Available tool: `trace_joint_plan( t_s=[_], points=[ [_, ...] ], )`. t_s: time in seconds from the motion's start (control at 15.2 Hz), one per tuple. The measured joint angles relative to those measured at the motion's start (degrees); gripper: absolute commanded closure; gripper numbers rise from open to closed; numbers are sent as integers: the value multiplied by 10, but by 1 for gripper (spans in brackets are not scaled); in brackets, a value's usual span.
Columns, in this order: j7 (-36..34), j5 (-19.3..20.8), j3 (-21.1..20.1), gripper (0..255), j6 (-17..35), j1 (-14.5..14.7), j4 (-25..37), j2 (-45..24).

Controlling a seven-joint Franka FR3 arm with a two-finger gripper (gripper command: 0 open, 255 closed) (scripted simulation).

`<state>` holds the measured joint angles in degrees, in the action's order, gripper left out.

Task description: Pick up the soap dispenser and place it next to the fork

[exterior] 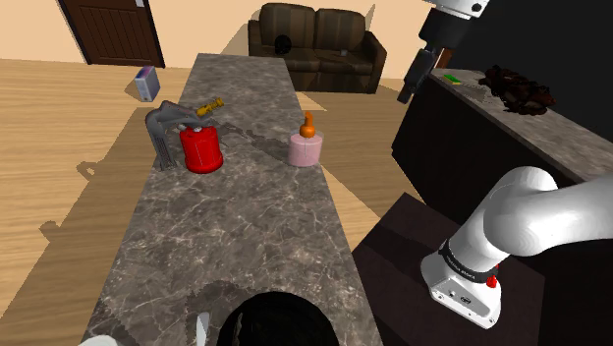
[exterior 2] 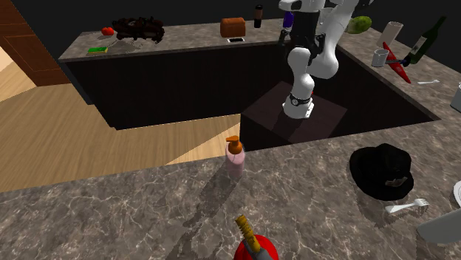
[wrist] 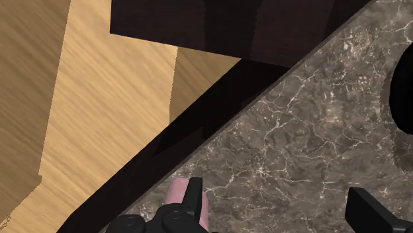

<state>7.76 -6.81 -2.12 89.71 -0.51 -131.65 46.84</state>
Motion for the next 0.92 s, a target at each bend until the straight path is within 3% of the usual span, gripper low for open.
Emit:
trace_joint_plan(
  t_s=[0.26, 0.92],
  points=[
    [24, 7, 7, 0, 34, 2, -5, -36],
    [119, 25, 26, 0, 173, 15, 30, -231]
  ],
)
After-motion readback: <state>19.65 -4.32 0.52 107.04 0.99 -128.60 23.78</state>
